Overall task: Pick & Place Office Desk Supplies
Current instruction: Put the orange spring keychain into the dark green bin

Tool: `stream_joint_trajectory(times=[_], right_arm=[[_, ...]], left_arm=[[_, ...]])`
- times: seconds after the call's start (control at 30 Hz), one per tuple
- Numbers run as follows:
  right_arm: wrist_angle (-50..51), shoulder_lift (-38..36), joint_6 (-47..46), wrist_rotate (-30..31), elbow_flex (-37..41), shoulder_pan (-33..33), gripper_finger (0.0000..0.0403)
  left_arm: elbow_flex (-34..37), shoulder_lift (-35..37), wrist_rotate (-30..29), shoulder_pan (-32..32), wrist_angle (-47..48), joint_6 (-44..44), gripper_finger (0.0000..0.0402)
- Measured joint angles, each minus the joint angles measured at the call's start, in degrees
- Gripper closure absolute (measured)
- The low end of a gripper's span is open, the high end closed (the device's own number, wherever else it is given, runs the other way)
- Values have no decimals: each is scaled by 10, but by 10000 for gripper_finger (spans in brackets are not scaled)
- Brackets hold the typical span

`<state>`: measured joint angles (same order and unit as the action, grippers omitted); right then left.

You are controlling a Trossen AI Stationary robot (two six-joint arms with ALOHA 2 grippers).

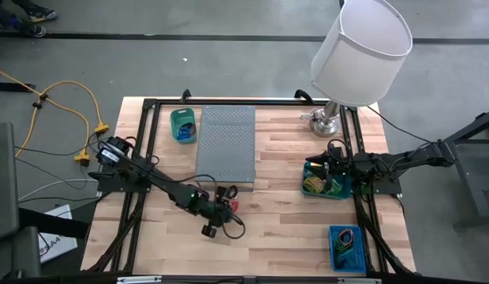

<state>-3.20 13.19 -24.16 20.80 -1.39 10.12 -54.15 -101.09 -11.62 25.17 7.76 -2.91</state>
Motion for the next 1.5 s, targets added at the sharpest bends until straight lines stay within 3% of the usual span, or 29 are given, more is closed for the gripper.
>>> stream_joint_trajectory(times=[0.7, 1.07, 1.5], right_arm=[[0, 0, 0, 0, 0, 0, 250], [0, 0, 0, 0, 0, 0, 250], [0, 0, 0, 0, 0, 0, 250]], left_arm=[[0, 1, 40, -11, 15, -62, 255], [0, 1, 43, -10, 15, -61, 318], [0, 1, 38, 2, 22, -62, 364]])
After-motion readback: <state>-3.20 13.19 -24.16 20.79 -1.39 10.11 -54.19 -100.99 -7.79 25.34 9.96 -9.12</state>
